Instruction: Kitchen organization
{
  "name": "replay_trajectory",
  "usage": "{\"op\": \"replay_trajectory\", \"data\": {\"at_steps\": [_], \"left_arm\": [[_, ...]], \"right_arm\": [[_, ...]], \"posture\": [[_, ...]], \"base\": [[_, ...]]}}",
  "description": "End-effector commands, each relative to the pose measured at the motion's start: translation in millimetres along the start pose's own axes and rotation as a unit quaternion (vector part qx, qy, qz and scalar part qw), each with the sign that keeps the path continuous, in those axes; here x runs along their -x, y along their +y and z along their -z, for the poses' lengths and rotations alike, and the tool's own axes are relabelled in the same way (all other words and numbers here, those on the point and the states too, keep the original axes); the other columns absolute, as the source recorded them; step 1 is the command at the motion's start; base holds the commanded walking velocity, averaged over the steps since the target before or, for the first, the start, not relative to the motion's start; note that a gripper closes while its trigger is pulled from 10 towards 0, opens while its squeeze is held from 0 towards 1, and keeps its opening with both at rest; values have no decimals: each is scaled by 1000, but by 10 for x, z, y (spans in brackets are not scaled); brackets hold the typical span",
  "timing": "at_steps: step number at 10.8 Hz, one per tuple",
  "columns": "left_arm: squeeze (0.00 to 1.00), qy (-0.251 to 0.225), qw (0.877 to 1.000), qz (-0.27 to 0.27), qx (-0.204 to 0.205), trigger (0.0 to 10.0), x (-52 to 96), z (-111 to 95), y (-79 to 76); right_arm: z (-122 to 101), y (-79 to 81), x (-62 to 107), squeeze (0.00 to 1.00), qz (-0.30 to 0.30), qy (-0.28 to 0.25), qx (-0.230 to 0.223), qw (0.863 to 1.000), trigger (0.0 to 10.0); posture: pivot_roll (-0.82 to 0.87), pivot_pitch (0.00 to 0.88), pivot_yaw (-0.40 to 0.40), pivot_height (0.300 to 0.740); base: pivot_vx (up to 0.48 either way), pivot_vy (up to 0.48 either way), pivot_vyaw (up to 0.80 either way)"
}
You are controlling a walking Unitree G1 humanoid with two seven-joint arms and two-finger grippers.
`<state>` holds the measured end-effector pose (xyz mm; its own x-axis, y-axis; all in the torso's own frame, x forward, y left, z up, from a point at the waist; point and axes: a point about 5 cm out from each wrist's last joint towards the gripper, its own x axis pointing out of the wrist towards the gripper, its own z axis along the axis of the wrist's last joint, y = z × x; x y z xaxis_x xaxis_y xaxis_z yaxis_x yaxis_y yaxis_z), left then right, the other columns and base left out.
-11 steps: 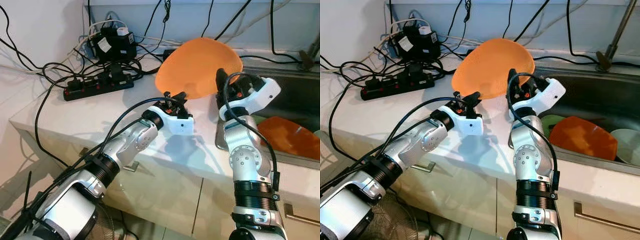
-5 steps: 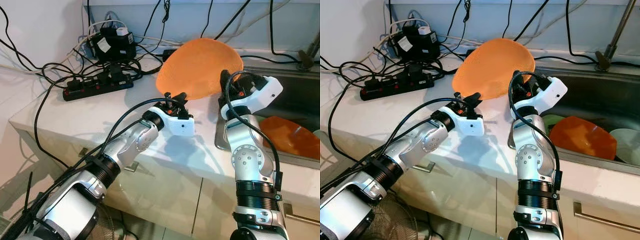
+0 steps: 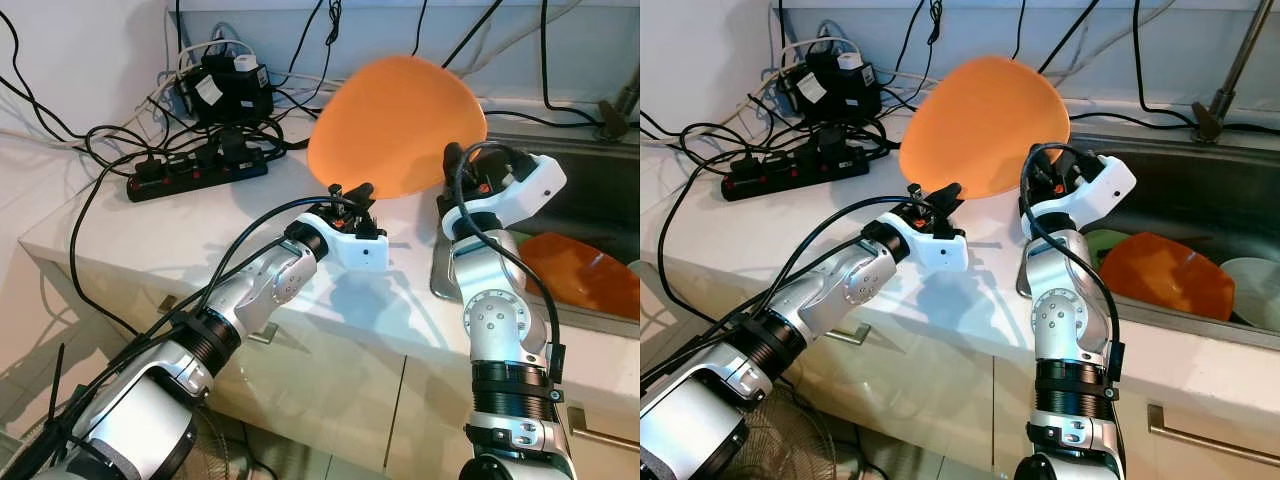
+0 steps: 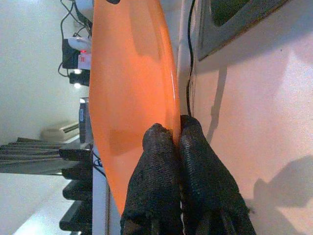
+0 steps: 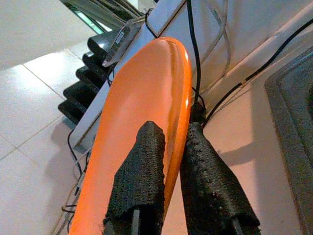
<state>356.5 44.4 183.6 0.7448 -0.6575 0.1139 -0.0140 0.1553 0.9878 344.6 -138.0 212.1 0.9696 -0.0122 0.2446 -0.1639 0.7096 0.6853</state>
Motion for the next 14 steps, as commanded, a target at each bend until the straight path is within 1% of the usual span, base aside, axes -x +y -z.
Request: {"op": "replay_trajectory", "data": {"at_steps": [1, 2, 3, 7, 8, 9, 10, 11, 12, 13, 14], "left_arm": [[0, -9, 1000, -6, -7, 10000, -12, -30, 52], [1000, -10, 1000, -7, 2, 10000, -10, -30, 52], [1000, -11, 1000, -13, 10, 10000, -16, -33, 77], [1000, -12, 1000, -21, 14, 10000, -17, -40, 96], [1000, -12, 999, -30, 10, 10000, -11, -40, 113], [133, -10, 999, -30, 8, 10000, -12, -35, 114], [0, -10, 999, -32, 9, 10000, -11, -33, 115], [0, -8, 999, -35, 15, 10000, -3, -27, 112], [0, -6, 999, -33, 20, 10000, 3, -21, 98], [0, 1, 999, -34, 38, 10000, 14, -6, 74], [0, 5, 999, -32, 43, 10000, 26, 5, 42]], "right_arm": [[24, 133, 4, 0, -33, 8, 3, 999, 0], [33, 133, 9, 0, -34, 10, 0, 999, 0], [40, 134, 9, 0, -35, 12, -2, 999, 0], [24, 100, 1, 0, -20, 7, -14, 1000, 0], [-24, 46, -7, 0, 2, -6, -22, 1000, 0], [-49, 31, -13, 0, 6, -14, -20, 1000, 0], [-83, 8, -16, 0, 16, -25, -19, 999, 0], [-193, -79, -34, 0, 51, -58, -9, 997, 0], [-248, -114, -48, 0, 64, -71, -9, 995, 0], [-322, -158, -62, 0, 78, -87, -12, 993, 0], [-375, -190, -65, 0, 88, -98, -15, 991, 0]], "posture": [[49, 4, 123, 728], [50, 0, 123, 728], [51, 0, 122, 728], [51, 0, 122, 728], [53, 2, 121, 728], [53, 3, 123, 728], [53, 3, 123, 728], [53, 5, 122, 728], [52, 6, 122, 728], [51, 6, 123, 728], [49, 7, 123, 728]], "base": [[0, 0, 0], [0, 0, 0], [0, 0, 0], [0, 0, 0], [0, 0, 0], [0, 0, 0], [0, 0, 0], [0, 0, 0], [0, 0, 0], [0, 0, 0], [0, 0, 0]]}}
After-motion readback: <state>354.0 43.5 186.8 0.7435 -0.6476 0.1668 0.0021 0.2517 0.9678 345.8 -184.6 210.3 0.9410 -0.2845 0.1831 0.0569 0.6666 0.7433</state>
